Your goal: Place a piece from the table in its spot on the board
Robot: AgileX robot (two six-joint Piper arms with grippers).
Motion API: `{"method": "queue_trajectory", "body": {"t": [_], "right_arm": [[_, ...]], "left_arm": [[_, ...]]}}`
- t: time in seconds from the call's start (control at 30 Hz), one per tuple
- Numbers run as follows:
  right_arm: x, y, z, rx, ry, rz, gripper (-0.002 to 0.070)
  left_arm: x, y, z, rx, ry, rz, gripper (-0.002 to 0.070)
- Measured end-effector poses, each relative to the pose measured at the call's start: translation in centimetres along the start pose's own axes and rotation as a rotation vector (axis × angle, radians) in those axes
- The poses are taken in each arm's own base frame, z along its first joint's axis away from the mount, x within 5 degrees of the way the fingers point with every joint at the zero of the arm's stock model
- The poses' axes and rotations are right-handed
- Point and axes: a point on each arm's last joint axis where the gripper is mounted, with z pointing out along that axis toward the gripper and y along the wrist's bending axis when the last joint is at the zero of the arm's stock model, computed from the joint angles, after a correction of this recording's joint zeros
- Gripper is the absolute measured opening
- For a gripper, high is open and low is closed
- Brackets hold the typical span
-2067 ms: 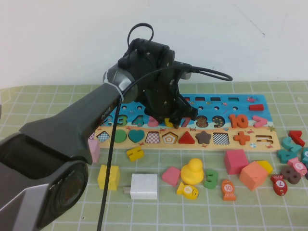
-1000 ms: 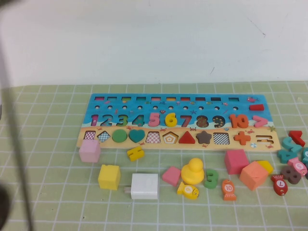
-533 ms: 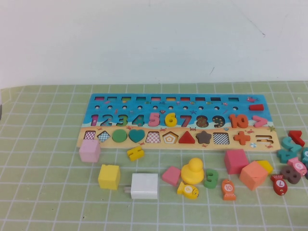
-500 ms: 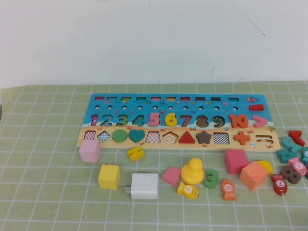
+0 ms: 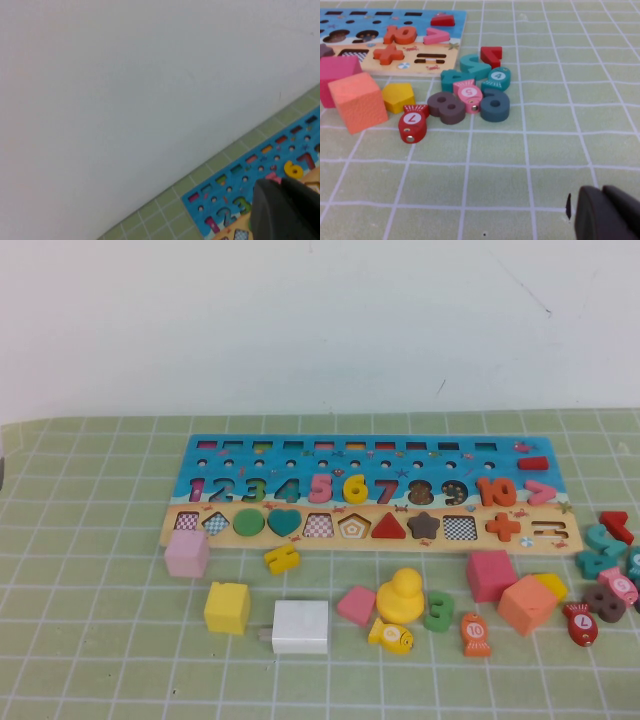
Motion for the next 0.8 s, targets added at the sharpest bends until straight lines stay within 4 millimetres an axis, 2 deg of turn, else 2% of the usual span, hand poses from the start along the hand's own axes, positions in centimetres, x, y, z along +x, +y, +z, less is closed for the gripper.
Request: {"method": "queue_trajectory", "body": {"t": [0.23, 0.37, 0.57, 0.8], "right_arm": [[0.0, 0.0, 0.0, 0.0, 0.0, 0.0, -0.0003], [0.0, 0.0, 0.0, 0.0, 0.0, 0.0, -0.0003], [0.0, 0.0, 0.0, 0.0, 0.0, 0.0, -0.0003], [0.0, 0.0, 0.0, 0.0, 0.0, 0.0, -0.0003]], "left_arm": [[6.0, -1.8, 1.0, 0.054, 0.0, 0.005, -0.0001], [8.3, -2.8, 1.4, 0.096, 0.029, -0.018, -0.0001], [9.7, -4.2, 1.8, 0.178, 0.111, -0.052, -0.0001], [10.2, -4.9, 1.7, 0.242, 0.161, -0.088, -0.0001]]}}
